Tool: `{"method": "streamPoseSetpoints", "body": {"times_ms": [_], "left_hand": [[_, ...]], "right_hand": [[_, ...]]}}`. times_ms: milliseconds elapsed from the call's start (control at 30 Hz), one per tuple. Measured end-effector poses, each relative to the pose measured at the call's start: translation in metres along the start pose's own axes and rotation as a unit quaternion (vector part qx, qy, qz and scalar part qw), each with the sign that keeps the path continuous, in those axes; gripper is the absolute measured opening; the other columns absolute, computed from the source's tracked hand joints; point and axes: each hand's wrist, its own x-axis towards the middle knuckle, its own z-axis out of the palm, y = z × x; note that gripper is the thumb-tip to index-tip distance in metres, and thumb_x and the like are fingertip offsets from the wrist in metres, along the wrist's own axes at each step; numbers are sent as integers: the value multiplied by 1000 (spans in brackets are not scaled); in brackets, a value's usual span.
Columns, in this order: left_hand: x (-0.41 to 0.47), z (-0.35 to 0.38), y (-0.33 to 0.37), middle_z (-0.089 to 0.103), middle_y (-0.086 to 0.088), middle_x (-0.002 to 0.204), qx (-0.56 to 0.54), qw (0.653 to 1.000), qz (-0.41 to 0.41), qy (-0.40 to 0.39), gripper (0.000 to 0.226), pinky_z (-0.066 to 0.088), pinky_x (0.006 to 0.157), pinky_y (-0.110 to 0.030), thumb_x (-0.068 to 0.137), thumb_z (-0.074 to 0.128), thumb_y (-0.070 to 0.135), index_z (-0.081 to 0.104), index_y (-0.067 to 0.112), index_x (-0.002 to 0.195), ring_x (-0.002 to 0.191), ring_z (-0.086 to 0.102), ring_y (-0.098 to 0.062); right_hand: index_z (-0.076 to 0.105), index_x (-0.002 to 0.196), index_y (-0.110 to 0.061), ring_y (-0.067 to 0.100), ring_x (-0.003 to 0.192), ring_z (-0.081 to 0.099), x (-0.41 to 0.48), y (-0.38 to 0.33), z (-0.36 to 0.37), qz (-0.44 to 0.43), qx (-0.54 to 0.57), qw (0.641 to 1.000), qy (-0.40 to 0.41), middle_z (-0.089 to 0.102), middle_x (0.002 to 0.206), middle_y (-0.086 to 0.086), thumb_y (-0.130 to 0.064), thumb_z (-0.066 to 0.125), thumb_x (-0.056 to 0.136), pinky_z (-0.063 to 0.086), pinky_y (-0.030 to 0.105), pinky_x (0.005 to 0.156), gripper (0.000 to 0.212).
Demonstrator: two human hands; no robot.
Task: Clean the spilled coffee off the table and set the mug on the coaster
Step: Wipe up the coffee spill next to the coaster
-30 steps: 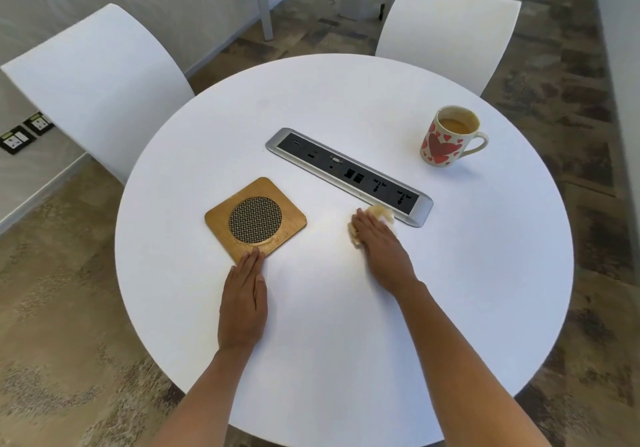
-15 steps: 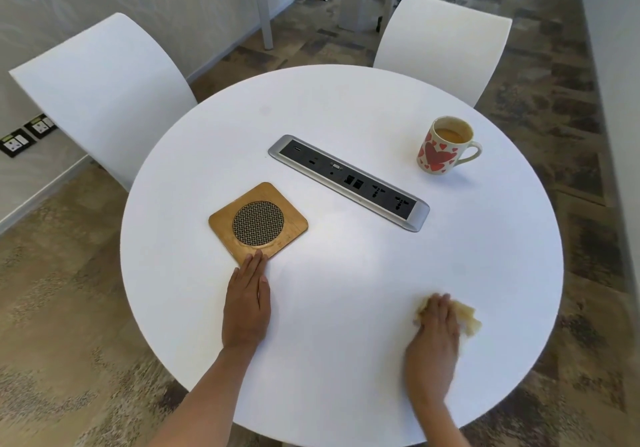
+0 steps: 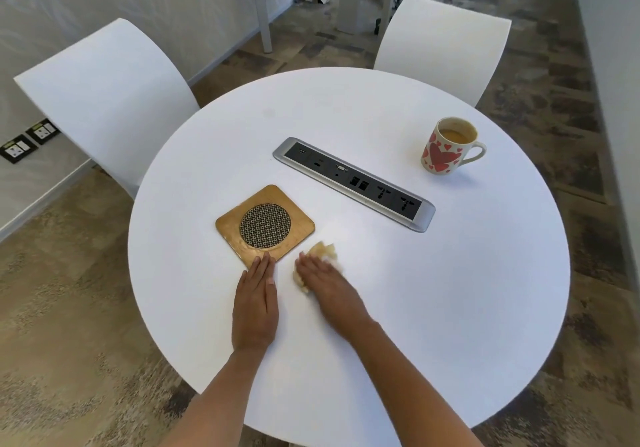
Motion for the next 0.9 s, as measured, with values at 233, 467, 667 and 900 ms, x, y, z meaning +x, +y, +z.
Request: {"method": "streamPoseSetpoints", "body": {"times_ms": [233,467,667,900], "left_hand": [[1,-2,-2,44,0,143,-27,1000,-14,5,50,17,116,-30,93,26,21,47,7,135,135,29,-5],[0,-4,-3,37,10,142,-26,1000,2,-7,56,15,116,-29,93,21,36,44,9,137,136,25,-3],[-1,-4,-2,42,0,145,-19,1000,7,-9,49,16,117,-31,93,29,24,46,8,136,137,25,-5],[-2,-4,0,42,0,145,-16,1000,15,1,49,16,117,-32,93,30,23,46,7,136,136,25,-5]], "right_hand": [[35,141,-3,28,144,22,1,-39,26,27,79,996,40,26,152,15,-2,34,98,4,35,120,44],[36,144,-12,14,145,14,-61,-34,18,-131,78,983,-105,29,153,3,-4,28,99,2,24,119,46],[35,144,-21,5,143,18,-86,24,-23,-92,35,986,-137,24,153,-9,-7,29,101,12,25,120,46],[19,148,-24,3,145,10,-58,68,-49,85,-45,995,-31,7,156,-10,-9,25,103,-4,10,113,48]]}}
